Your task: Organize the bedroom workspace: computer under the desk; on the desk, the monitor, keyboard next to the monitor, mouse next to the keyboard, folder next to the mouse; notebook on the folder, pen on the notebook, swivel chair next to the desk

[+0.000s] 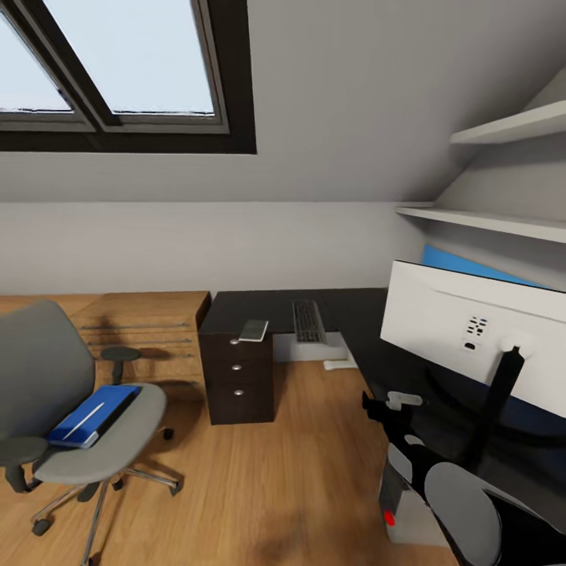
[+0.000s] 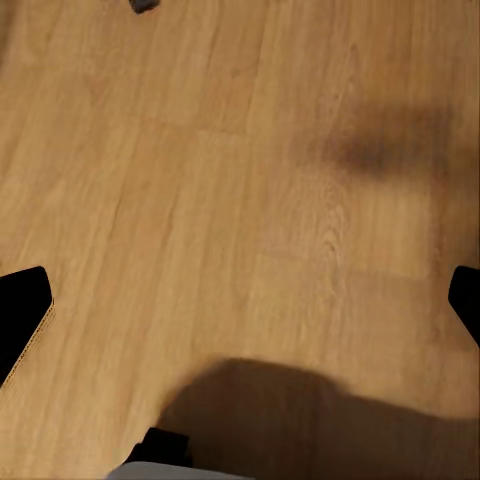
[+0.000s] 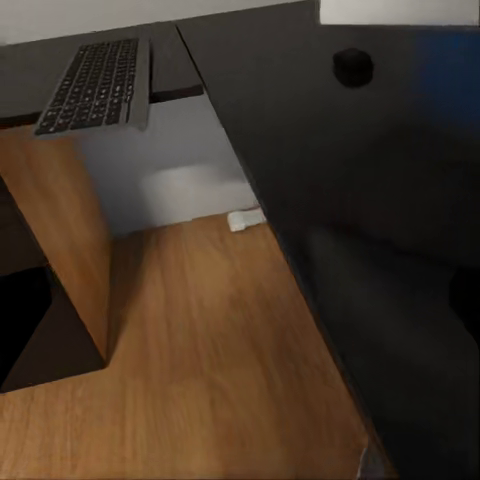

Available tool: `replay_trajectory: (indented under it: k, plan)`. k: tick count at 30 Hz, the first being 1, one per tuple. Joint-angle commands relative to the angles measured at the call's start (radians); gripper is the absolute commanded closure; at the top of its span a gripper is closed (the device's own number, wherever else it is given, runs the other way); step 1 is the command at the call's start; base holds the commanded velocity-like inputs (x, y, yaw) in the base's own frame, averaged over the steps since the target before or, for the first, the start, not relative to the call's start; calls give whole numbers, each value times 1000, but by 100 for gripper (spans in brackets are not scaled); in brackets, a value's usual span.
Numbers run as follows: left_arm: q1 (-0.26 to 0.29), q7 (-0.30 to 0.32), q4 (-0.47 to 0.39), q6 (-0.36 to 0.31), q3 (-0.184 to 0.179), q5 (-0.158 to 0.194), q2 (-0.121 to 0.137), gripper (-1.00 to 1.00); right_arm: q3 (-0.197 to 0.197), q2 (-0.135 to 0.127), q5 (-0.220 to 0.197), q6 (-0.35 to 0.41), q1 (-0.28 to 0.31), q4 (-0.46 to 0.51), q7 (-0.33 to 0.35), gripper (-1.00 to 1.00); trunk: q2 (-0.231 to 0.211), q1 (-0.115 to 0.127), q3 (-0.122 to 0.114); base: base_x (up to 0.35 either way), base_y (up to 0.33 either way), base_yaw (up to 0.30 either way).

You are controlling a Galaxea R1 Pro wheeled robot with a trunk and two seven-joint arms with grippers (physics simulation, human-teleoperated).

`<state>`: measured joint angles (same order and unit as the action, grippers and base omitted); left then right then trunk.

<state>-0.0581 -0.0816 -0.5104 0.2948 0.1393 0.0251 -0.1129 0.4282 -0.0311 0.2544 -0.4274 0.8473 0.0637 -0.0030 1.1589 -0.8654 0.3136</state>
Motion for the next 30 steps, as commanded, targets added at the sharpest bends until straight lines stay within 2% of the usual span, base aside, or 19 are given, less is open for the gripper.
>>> replay_trajectory:
  k: [1, 5, 6, 9, 20, 30]
  plan:
    - [0, 0, -1, 1, 2, 3, -1, -100, 8, 0, 19, -4, -1, -3, 0, -100, 1, -1, 1, 228, 192, 13]
    - [0, 0, 4, 1, 2, 1, -1, -100, 8, -1, 109, -14, -17, -8, -1, -100, 1, -1, 1, 241, 203, 6]
    - [0, 0, 8, 1, 2, 1, -1, -100, 9, 0, 143, -22, -22, -10, -2, -100, 1, -1, 1, 245, 201, 2]
    - [0, 0, 10, 2, 2, 1, -1, -100, 9, 0, 169, -28, -25, -11, -2, -100, 1, -1, 1, 205, 159, 1]
    - [0, 0, 10, 17, -1, 0, -1, -100, 10, -5, 179, -31, -32, -12, -3, -100, 1, -1, 1, 45, 34, 0]
    - [0, -7, 10, 16, -1, 2, -1, -100, 10, -4, 178, -31, -33, -12, -4, -100, -69, 38, -30, 1, 1, 0]
